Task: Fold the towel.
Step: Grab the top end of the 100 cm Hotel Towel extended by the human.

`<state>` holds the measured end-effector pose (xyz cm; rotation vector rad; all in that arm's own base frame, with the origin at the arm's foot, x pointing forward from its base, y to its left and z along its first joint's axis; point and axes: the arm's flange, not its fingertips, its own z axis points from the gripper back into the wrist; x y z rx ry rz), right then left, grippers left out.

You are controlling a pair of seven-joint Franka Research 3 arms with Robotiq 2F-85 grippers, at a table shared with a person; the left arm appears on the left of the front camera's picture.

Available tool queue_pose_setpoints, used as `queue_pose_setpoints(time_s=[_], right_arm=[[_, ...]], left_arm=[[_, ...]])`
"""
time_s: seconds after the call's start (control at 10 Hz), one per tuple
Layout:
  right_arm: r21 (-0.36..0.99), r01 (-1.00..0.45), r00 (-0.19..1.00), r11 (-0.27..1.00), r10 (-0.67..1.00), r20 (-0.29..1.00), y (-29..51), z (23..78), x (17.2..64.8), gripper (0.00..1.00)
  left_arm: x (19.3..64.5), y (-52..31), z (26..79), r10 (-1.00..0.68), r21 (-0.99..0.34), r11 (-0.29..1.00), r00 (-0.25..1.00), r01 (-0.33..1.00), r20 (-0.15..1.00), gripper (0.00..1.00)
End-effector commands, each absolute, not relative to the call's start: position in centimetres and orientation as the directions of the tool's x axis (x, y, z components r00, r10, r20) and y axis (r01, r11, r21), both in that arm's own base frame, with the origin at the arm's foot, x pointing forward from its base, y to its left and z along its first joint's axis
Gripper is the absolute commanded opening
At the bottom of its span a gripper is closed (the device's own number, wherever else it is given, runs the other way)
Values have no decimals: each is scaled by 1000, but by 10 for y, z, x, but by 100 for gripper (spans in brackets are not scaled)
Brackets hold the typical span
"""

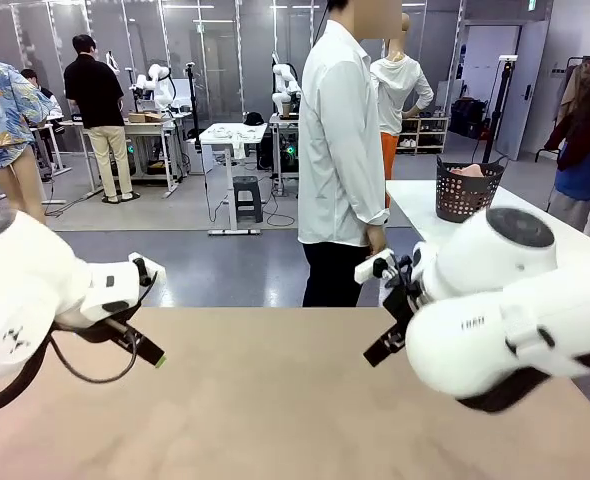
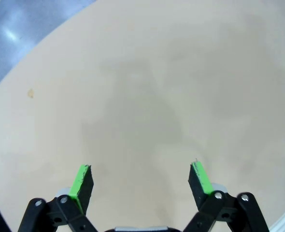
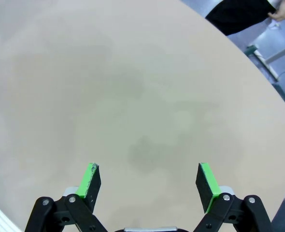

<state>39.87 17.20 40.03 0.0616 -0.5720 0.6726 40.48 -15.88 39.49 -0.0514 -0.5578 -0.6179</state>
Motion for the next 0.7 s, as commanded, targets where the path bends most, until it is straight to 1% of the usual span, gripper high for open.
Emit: queue_pose_setpoints(time_s=[0.0, 0.1, 0.2, 0.3, 0.4, 0.5, 0.6], right_arm=[[12, -681, 631, 733, 578, 518, 147, 473, 410, 100], [81, -695, 641, 714, 566, 518, 136, 504, 411, 100], [182, -693, 668, 698, 526, 527, 119, 535, 414, 100], [347, -689, 703, 636, 469, 535, 97, 563, 415, 100], [523, -633, 771, 571, 402, 494, 63, 582, 413, 100], [659, -555, 832, 507, 331, 446, 25, 586, 411, 100], [738, -513, 859, 438, 250, 447, -17, 584, 406, 100]], left_arm=[[414, -139, 461, -493, -35, 808, 709, 588, 504, 100], [415, -125, 492, -446, -131, 807, 739, 577, 506, 100], [414, -109, 523, -386, -247, 784, 758, 570, 526, 100], [409, -90, 553, -339, -386, 716, 773, 582, 536, 100], [399, -60, 579, -264, -535, 646, 818, 544, 511, 100], [388, -27, 592, -178, -629, 584, 837, 513, 518, 100], [373, 10, 597, -73, -694, 523, 837, 495, 542, 100]])
